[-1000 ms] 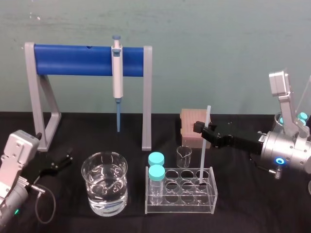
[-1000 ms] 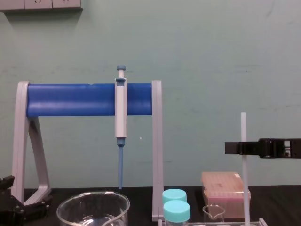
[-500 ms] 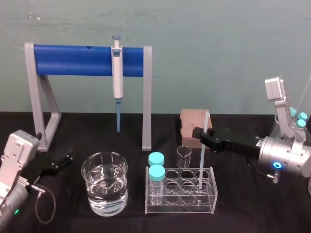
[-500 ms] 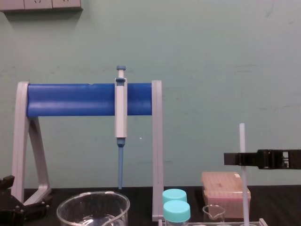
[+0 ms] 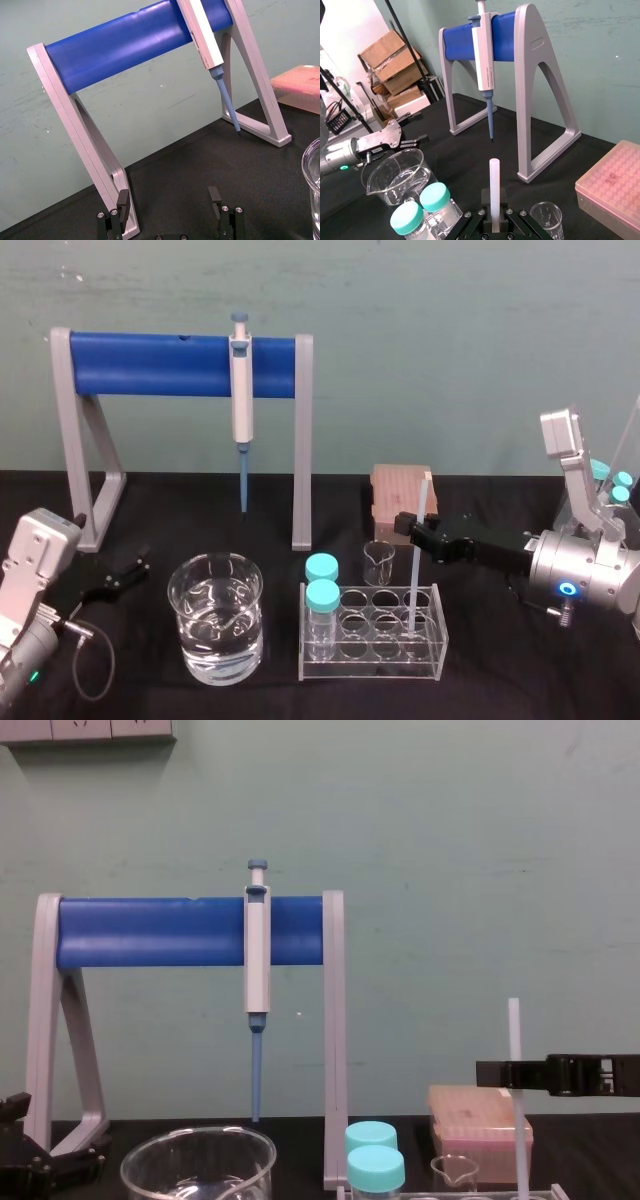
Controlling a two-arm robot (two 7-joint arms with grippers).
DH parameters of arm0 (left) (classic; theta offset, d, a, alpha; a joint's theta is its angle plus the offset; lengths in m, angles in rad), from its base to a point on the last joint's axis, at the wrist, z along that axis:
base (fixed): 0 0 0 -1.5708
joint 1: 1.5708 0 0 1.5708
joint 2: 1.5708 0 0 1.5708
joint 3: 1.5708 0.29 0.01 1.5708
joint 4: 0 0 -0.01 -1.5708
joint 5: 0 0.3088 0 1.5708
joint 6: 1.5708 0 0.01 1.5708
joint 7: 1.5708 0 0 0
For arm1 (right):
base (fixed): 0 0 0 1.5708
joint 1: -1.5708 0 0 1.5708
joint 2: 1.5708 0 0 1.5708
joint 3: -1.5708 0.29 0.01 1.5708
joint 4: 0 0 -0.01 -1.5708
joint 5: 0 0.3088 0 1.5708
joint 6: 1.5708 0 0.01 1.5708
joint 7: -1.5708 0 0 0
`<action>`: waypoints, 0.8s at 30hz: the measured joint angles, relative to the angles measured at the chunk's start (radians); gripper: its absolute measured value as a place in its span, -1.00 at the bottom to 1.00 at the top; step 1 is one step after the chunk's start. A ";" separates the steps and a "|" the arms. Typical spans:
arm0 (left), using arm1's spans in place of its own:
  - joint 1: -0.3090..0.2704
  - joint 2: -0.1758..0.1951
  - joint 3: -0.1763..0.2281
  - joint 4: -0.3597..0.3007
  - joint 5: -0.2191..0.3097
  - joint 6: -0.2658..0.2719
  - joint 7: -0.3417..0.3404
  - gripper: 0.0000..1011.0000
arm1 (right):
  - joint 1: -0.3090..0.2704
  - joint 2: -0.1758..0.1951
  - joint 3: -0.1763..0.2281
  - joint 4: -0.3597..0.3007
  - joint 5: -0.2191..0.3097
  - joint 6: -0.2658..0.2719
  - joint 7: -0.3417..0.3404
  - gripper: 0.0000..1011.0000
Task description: Pick up the stirring rod with one hand, then place it down.
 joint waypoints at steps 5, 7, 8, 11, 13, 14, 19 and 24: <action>0.000 0.000 0.000 0.000 0.000 0.000 0.000 0.99 | -0.002 -0.001 0.001 0.001 0.000 0.000 -0.001 -0.87; 0.000 0.000 0.000 0.000 0.000 0.000 0.000 0.99 | -0.003 -0.001 0.002 0.002 0.000 0.000 -0.001 -0.87; 0.000 0.000 0.000 0.000 0.000 0.000 0.000 0.99 | -0.003 -0.001 0.002 0.002 0.000 0.000 -0.001 -0.87; 0.000 0.000 0.000 0.000 0.000 0.000 0.000 0.99 | -0.003 -0.001 0.003 0.004 0.000 0.000 0.000 -0.87; 0.000 0.000 0.000 0.000 0.000 0.000 0.000 0.99 | -0.006 -0.001 0.004 0.003 0.000 -0.001 0.000 -0.84; 0.000 0.000 0.000 0.000 0.000 0.000 0.000 0.99 | -0.006 -0.001 0.005 0.003 0.000 -0.001 0.000 -0.82; 0.000 0.000 0.000 0.000 0.000 0.000 0.000 0.99 | -0.010 0.000 0.011 -0.001 0.004 -0.001 -0.003 -0.57; 0.000 0.000 0.000 0.000 0.000 0.000 0.000 0.99 | -0.011 0.000 0.014 -0.001 0.006 0.001 -0.005 -0.22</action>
